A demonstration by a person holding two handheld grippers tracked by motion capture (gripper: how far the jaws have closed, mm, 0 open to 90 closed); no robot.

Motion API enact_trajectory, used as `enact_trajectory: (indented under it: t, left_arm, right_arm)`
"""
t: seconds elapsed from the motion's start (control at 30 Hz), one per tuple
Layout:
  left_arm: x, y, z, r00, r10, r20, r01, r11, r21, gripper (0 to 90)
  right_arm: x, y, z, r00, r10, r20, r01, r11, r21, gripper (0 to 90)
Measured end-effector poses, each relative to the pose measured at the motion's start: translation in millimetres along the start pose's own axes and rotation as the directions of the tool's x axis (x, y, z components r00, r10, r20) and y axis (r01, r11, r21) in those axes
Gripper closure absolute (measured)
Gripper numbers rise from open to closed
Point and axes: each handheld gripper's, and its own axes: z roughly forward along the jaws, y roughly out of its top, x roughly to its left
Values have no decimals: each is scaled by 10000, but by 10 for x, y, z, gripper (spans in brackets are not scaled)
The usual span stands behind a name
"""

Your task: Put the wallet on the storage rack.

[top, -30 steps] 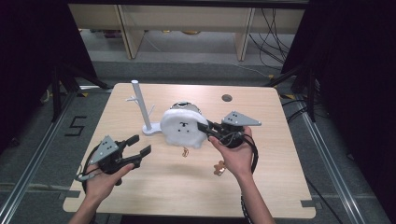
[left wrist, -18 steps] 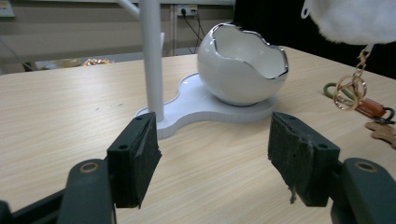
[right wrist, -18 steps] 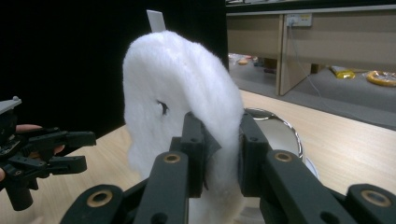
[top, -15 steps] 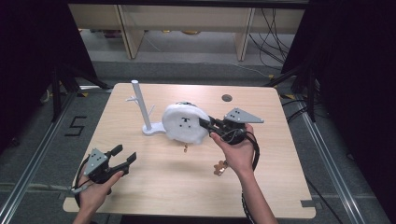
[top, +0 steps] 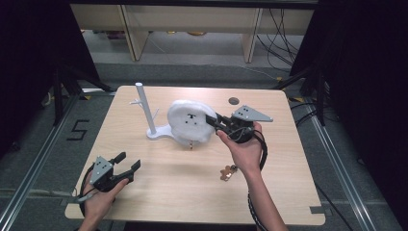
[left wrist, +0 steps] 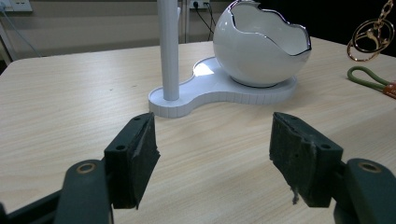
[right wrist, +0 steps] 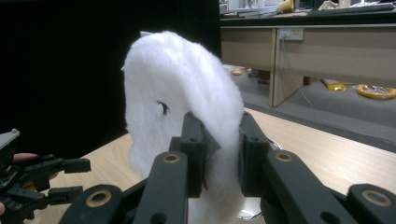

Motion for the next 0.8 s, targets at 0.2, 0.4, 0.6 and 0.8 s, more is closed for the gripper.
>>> enact_trajectory:
  t: [0.2, 0.4, 0.6, 0.8]
  left_arm:
    - [-12, -33, 12, 10000, 37, 52, -37, 9999, 106, 316]
    - [-27, -55, 18, 10000, 46, 75, -47, 9998, 184, 316]
    - [-22, -71, 24, 10000, -7, 75, 5, 9998, 204, 316]
    - [-20, -76, 31, 9999, -2, 124, 1, 10000, 65, 316]
  right_arm:
    - [-10, 43, 33, 10000, -41, -26, 41, 10000, 32, 768]
    - [-16, 100, 73, 10000, 31, 90, -31, 10000, -74, 767]
    - [-42, 136, 114, 9999, -105, 98, 106, 9999, -123, 767]
    - [-72, 175, 159, 9999, -146, 84, 148, 9997, -172, 766]
